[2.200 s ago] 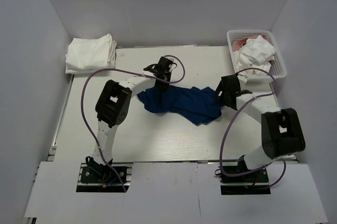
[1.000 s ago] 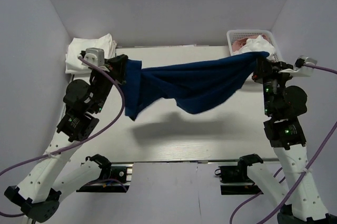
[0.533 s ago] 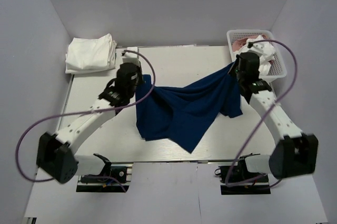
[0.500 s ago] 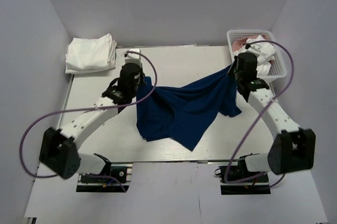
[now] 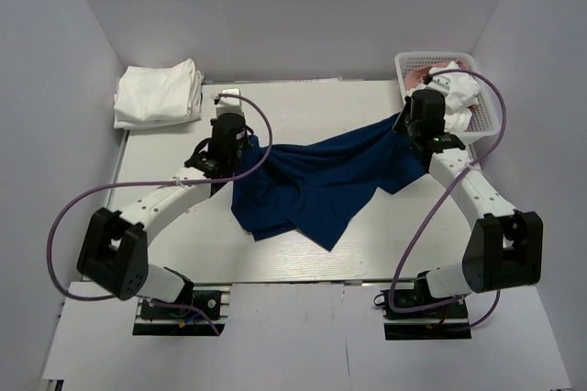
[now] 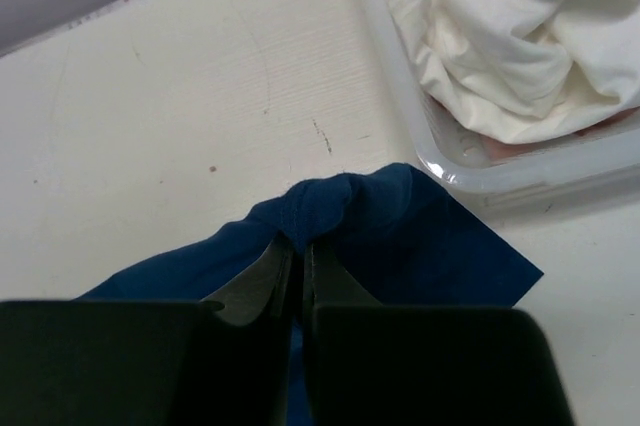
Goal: Fold and stack the t-shirts
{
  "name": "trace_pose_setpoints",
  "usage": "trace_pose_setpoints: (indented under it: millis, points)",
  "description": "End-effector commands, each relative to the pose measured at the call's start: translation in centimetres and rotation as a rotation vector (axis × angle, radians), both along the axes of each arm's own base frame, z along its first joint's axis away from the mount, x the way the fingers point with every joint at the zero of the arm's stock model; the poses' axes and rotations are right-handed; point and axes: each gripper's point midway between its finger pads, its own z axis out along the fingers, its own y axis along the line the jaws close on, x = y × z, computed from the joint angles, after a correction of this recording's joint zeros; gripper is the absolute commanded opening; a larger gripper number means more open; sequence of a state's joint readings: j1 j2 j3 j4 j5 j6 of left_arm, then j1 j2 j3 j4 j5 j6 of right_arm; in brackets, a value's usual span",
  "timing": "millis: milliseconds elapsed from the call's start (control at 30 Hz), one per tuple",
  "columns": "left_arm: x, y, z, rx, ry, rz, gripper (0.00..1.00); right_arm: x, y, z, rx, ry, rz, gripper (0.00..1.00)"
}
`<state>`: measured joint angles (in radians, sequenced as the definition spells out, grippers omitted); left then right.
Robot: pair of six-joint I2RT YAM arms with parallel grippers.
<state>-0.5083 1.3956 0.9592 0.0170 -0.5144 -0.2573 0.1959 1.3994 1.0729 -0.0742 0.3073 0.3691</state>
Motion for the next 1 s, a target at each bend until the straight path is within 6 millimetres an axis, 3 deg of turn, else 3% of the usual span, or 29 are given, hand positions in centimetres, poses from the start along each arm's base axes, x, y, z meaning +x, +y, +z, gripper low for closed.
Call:
trace_pose_setpoints:
  millis: [0,33,67,133,167,200,233,267,300,333,367,400,433,533,567,633,667,700,800,900,967]
  points:
    - [1.9,0.0,-1.8,0.002,0.029,0.031,0.00,2.2,0.5,0.2,0.007,-0.009,0.016,0.00]
    - [2.6,0.8,-2.3,-0.003,0.039,0.058,0.00,2.6,0.7,-1.0,-0.001,0.023,0.022,0.00]
    - [3.4,1.1,-2.1,-0.002,0.033,0.077,0.00,3.3,0.8,-0.4,0.001,0.017,0.029,0.00]
    - [4.8,1.6,-4.2,0.009,0.077,0.119,0.00,4.3,1.1,-2.8,-0.023,0.095,0.043,0.00]
    - [6.4,2.2,-3.0,-0.003,0.057,0.143,0.01,5.2,1.4,-1.9,-0.024,0.081,0.052,0.00]
    - [7.0,2.8,-3.6,0.007,0.086,0.170,0.13,5.6,1.4,-3.2,-0.041,0.124,0.058,0.00]
    - [7.8,3.0,-5.6,0.022,0.135,0.185,0.24,6.8,1.7,-2.4,-0.056,0.122,0.071,0.05]
    - [8.8,3.8,-4.8,0.020,0.157,0.216,0.40,7.1,2.0,-2.4,-0.066,0.131,0.094,0.29]
    - [9.3,4.2,-5.1,0.020,0.181,0.233,0.58,6.8,2.2,-3.5,-0.079,0.180,0.110,0.41]
    - [9.5,4.4,-5.5,-0.002,0.208,0.260,0.85,6.9,2.6,-3.1,-0.088,0.189,0.132,0.50]
    - [10.3,4.6,-5.2,-0.013,0.220,0.278,0.99,6.7,3.2,-3.2,-0.078,0.197,0.159,0.83]
    - [9.6,5.3,-5.7,-0.021,0.263,0.307,1.00,6.2,3.3,-2.3,-0.075,0.178,0.160,0.90]
    - [9.3,5.3,-5.9,-0.028,0.275,0.315,1.00,5.2,3.6,-3.4,-0.080,0.196,0.179,0.90]
    - [7.4,5.4,-4.8,-0.057,0.269,0.293,1.00,2.4,4.6,-2.8,-0.077,0.180,0.213,0.90]
    - [6.2,5.2,-6.2,-0.065,0.297,0.266,1.00,0.9,6.2,-3.9,-0.082,0.196,0.257,0.90]
    - [4.8,4.3,-6.2,-0.061,0.281,0.187,1.00,-1.9,7.0,-3.8,-0.088,0.182,0.306,0.90]
    - [4.3,2.5,-6.7,-0.084,0.298,0.088,1.00,-4.7,8.7,-6.6,-0.106,0.249,0.373,0.90]
    - [3.9,1.5,-7.5,-0.097,0.318,0.023,1.00,-5.9,9.2,-5.8,-0.108,0.226,0.394,0.90]
    - [2.3,-1.8,-9.9,-0.124,0.384,-0.158,1.00,-10.7,12.4,-8.4,-0.115,0.282,0.541,0.90]
    - [2.4,-2.1,-12.6,-0.095,0.440,-0.162,1.00,-15.0,15.1,-10.7,-0.129,0.360,0.667,0.90]
    - [2.3,-2.1,-13.3,-0.058,0.486,-0.151,0.96,-17.5,16.2,-12.3,-0.138,0.412,0.726,0.90]
